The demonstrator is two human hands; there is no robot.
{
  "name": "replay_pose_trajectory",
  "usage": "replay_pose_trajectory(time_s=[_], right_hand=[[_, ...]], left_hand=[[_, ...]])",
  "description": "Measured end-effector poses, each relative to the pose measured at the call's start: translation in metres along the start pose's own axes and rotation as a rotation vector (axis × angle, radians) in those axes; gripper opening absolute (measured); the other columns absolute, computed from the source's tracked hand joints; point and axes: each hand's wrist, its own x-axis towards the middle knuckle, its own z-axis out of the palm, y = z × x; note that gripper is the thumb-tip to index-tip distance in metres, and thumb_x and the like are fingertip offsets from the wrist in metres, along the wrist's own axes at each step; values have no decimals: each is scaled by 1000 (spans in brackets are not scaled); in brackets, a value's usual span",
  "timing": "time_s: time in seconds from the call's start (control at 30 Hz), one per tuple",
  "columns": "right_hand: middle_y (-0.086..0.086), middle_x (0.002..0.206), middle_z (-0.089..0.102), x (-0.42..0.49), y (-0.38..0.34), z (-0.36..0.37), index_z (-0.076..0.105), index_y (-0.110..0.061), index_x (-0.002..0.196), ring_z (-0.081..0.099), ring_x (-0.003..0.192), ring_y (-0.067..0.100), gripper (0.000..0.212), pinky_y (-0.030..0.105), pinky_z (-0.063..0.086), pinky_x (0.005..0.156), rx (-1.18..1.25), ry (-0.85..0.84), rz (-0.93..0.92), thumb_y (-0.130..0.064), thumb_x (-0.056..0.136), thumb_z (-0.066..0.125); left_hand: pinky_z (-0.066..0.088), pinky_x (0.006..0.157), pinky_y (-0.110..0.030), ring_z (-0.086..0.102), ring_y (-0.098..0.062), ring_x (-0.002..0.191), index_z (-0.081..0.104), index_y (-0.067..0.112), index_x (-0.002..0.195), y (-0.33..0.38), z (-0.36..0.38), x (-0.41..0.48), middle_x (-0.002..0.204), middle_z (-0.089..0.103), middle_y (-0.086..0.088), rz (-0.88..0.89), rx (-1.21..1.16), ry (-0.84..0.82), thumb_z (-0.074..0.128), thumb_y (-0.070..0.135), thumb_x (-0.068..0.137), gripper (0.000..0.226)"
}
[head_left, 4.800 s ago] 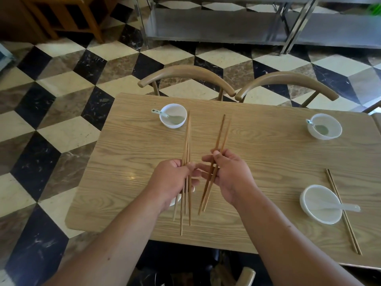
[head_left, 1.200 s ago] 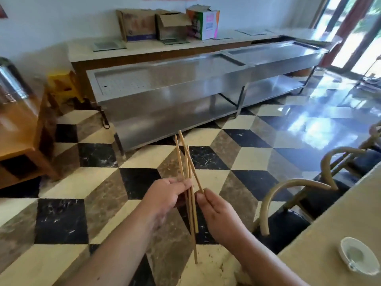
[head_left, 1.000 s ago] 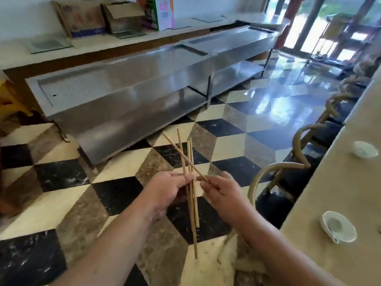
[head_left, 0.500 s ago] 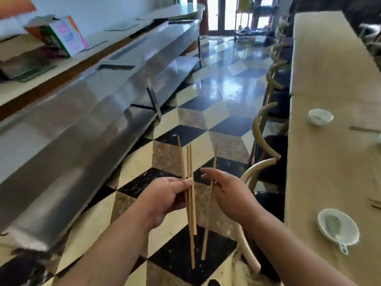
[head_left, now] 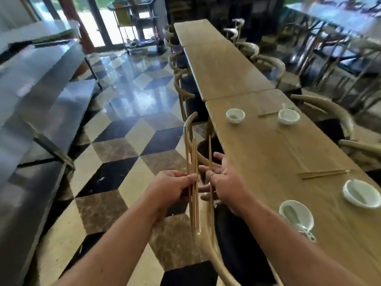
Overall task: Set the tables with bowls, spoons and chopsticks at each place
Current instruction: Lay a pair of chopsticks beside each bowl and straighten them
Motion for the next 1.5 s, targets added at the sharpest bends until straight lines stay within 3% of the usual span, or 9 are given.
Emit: replay_pose_trajectory(time_s=[0.07,0.17,0.3,0.4,0.67,0.9,1.1,1.23,1.5], right_hand=[[15,111,77,3,0,-5,56,-7,124,81,78,27,16,53,67,75,58,167,80,-12,109,58],[20,101,80,-1,5,-8,67,-5,112,81,90,35,19,56,66,85,228,362,157,-22,103,69],[15,86,80,-18,15,-17,72,-4,109,78,74,30,24,46,66,69,384,606,145,-25,99,75],[17,87,77,-38,24,-32,70,2,112,75,69,26,25,36,62,59,467,746,127,-19,100,73],[30,97,77,-92,80,-91,74,-4,96,74,80,35,11,52,65,81,608,995,123,-12,101,69],[9,82,80,-102,133,-161,74,-11,95,77,72,23,11,37,61,65,674,1076,160,-17,103,69],[11,85,73,-106,213,-236,71,-12,88,70,72,24,13,41,63,68,671,1338,362,-19,99,75],[7,73,71,-74,265,-253,73,-14,74,68,65,24,22,57,66,77,506,1273,552,-23,93,80],[5,67,72,-39,304,-277,71,-19,72,78,71,33,25,51,67,71,312,1224,693,-31,92,81]], left_hand=[[66,77,-34,83,-27,87,82,9,96,13,2,21,87,84,-11,51,-21,-103,71,26,102,22],[66,80,-33,83,-21,84,82,9,97,30,10,44,88,84,-10,111,55,-267,70,21,102,18],[64,96,-45,83,-22,91,84,11,100,39,39,62,93,85,-8,151,183,-495,71,25,102,19],[65,94,-43,83,-22,90,85,14,95,38,74,63,90,85,-7,167,288,-619,73,29,100,21],[63,94,-38,82,-21,94,86,15,99,23,185,58,93,85,-5,174,493,-905,72,26,102,18],[66,84,-30,82,-17,87,86,15,94,9,278,80,88,85,-3,205,629,-923,72,27,102,20],[66,88,-38,80,-27,92,86,13,85,10,329,120,86,83,-8,145,648,-831,77,25,98,20],[66,90,-41,80,-30,93,87,16,78,2,346,139,85,83,-9,122,689,-828,76,28,98,26],[66,85,-37,79,-21,84,87,14,83,-4,361,167,86,83,-7,75,720,-848,76,27,99,24]])
